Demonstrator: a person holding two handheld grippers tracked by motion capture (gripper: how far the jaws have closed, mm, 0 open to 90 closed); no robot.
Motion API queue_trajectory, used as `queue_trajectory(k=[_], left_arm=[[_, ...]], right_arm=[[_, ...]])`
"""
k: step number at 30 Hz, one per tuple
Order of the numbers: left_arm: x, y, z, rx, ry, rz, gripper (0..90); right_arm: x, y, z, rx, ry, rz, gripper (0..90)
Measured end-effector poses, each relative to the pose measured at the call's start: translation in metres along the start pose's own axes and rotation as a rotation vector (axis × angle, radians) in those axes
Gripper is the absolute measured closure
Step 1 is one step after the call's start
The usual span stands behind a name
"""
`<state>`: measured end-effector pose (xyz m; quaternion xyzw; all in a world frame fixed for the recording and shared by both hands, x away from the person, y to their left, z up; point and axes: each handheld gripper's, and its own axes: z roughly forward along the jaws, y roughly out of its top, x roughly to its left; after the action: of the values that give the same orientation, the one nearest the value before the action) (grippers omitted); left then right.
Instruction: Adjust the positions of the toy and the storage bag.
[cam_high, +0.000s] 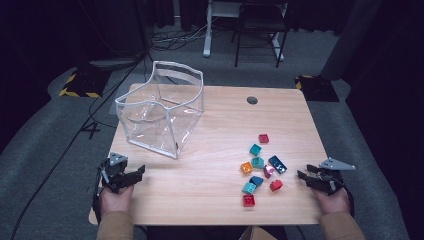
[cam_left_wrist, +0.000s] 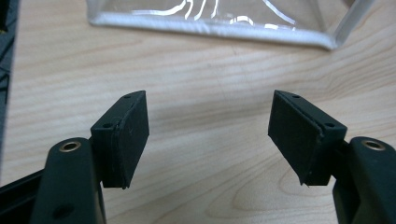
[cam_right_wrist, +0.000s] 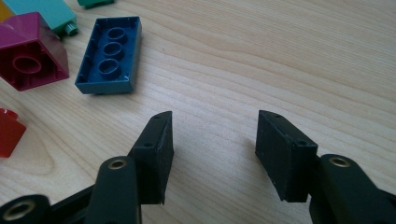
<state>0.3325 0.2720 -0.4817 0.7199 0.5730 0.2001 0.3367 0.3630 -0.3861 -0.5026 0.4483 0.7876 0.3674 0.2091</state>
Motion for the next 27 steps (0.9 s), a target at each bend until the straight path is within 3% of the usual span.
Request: queue_trajectory(k=[6,8,12,16,21,24,25,27], left_arm=[[-0.004,0.016,-0.019,-0.03,-0.03,0.011,28.5],[-0.008,0.026,-0.028,-0.067,-0.035,0.026,28.5],[-0.007,0.035,-0.034,-0.093,-0.014,0.042,28.1],[0.005,0.046,-0.042,-0.133,0.0,0.02,27.9],[0.017,0.061,-0.044,-0.161,0.024,0.025,27.8],[0.028,0.074,-0.04,-0.17,0.006,0.032,32.6],[0.034,0.081,-0.038,-0.192,-0.03,0.026,34.5],[0.037,0.084,-0.037,-0.207,-0.045,0.026,37.1]], right_arm=[[0.001,-0.002,-0.002,-0.002,0.002,-0.001,48.8],[0.002,-0.002,-0.003,-0.002,0.003,-0.002,48.9],[0.004,-0.003,-0.004,-0.001,0.008,-0.007,48.8],[0.005,-0.003,-0.003,-0.001,0.017,-0.012,48.6],[0.005,-0.003,-0.003,0.0,0.016,-0.012,48.2],[0.005,-0.003,-0.003,-0.002,0.016,-0.012,48.0],[0.006,-0.002,-0.003,-0.001,0.016,-0.011,48.1],[0.006,-0.002,-0.003,-0.001,0.015,-0.012,48.0]])
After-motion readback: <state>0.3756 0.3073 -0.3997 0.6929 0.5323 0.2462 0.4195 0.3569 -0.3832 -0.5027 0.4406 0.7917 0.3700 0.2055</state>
